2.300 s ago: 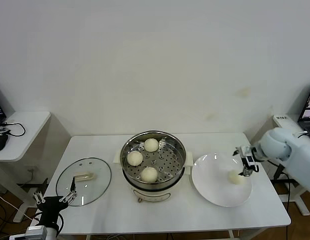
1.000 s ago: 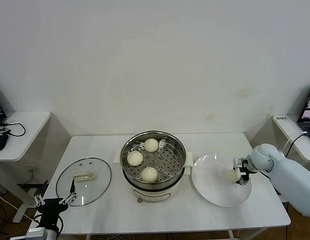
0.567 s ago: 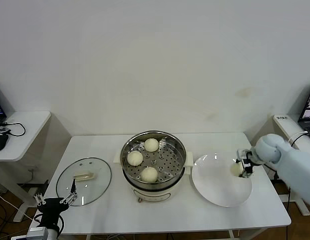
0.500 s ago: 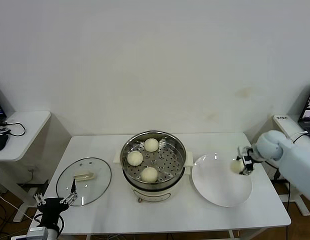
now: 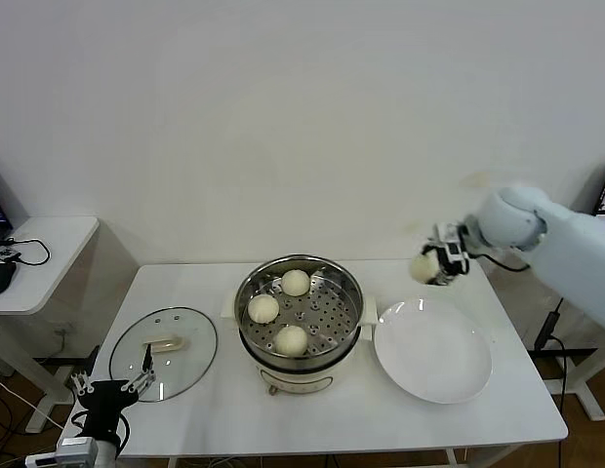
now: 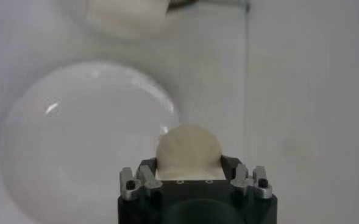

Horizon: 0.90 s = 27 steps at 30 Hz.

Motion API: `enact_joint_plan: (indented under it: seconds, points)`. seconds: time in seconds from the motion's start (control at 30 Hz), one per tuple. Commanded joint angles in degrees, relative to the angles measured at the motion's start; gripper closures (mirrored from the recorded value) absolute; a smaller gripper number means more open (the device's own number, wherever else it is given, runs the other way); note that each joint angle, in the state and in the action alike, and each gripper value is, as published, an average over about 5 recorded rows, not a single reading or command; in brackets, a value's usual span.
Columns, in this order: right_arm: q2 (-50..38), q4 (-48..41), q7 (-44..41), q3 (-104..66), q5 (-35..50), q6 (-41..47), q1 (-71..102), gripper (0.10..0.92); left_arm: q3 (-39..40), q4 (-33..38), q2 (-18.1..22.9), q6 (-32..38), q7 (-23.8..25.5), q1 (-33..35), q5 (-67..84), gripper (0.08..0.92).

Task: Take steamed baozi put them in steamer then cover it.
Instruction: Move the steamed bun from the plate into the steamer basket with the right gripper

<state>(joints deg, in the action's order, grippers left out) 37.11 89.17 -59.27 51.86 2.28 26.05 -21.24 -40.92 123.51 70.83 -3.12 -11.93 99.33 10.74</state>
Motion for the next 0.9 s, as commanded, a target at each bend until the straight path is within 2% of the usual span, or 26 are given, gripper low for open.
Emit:
enact_joint_plan:
  seconds: [0.03, 0.33, 0.57, 0.9]
  points:
    - [11.33, 4.4, 5.35, 12.41, 16.25, 8.96, -14.35, 0.37, 0.01, -0.16, 0.01, -0.08, 0.03, -0.22, 0.0, 0.177]
    - [18.9, -0.19, 8.96, 13.77, 20.62, 11.5, -7.35, 0.364, -1.04, -0.04, 0.21, -0.07, 0.07, -0.01, 0.05, 0.177]
    - [23.22, -4.25, 10.97, 14.59, 20.51, 12.43, -2.22, 0.364, -1.9, 0.2, 0.5, -0.08, 0.09, 0.11, 0.32, 0.177]
    - [24.23, -6.72, 11.7, 14.25, 18.78, 14.88, 1.24, 0.364, -1.97, -0.16, 0.77, -0.08, 0.09, -0.07, 0.4, 0.177]
